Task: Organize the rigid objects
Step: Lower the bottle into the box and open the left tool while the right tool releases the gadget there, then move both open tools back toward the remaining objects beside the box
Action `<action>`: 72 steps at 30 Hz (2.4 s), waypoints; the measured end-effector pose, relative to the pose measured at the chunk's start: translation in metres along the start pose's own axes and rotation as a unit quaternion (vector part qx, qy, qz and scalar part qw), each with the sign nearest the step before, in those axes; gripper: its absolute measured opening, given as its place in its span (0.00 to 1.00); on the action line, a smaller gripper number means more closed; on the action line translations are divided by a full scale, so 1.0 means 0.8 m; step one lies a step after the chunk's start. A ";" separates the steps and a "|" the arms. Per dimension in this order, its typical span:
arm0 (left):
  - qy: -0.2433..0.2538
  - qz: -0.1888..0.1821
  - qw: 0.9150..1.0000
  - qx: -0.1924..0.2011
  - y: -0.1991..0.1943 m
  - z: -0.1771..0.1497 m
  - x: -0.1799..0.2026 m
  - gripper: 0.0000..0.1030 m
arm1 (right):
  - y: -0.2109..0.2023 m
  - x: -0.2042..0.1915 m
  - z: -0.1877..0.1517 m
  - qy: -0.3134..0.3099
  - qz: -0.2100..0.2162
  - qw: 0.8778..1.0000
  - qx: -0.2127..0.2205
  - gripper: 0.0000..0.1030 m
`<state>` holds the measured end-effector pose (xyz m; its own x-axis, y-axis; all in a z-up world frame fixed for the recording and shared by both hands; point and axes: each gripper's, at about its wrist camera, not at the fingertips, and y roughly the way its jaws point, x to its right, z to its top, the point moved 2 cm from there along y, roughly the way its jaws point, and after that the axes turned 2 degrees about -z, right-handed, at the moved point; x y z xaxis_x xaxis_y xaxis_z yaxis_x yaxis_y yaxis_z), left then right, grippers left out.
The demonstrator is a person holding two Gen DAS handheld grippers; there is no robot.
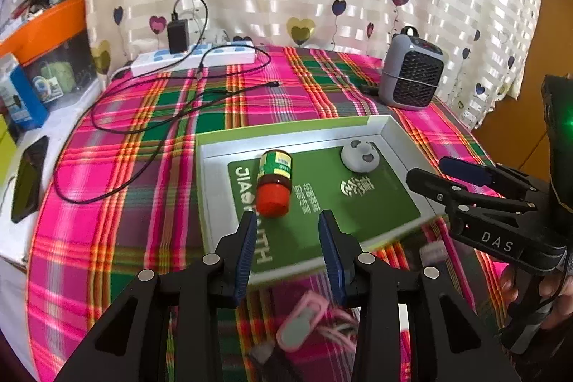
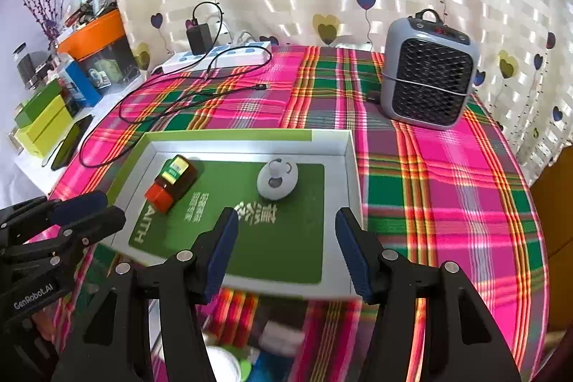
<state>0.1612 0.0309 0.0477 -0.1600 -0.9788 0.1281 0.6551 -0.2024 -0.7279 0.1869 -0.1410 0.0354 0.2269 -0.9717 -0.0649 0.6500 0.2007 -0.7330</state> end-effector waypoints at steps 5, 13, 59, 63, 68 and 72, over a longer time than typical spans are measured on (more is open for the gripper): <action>-0.012 0.009 1.000 0.020 -0.028 -0.024 -0.005 0.34 | -0.020 0.006 -0.018 0.008 -0.002 1.000 0.009 0.55; -0.045 0.017 0.998 0.032 -0.061 -0.066 -0.021 0.34 | -0.040 0.013 -0.053 0.022 -0.007 1.000 0.018 0.55; -0.065 -0.020 0.998 -0.004 -0.060 -0.150 0.000 0.36 | -0.048 -0.013 -0.152 -0.010 -0.027 0.999 -0.019 0.56; -0.063 -0.020 0.998 -0.006 -0.057 -0.147 0.003 0.36 | -0.046 -0.012 -0.150 -0.012 -0.038 0.999 -0.025 0.56; -0.063 -0.018 0.998 -0.008 -0.053 -0.143 0.006 0.36 | -0.040 -0.006 -0.142 -0.004 -0.051 0.998 -0.031 0.56; -0.066 -0.014 0.998 -0.013 -0.050 -0.140 0.005 0.36 | -0.037 -0.004 -0.138 -0.005 -0.053 0.998 -0.032 0.56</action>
<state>0.0511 0.0386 0.0019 -0.0774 -0.9689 0.2352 0.6322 -0.2301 -0.7398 0.0872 -0.1572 -0.0174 0.1662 -0.9859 0.0215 0.6238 0.0882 -0.7766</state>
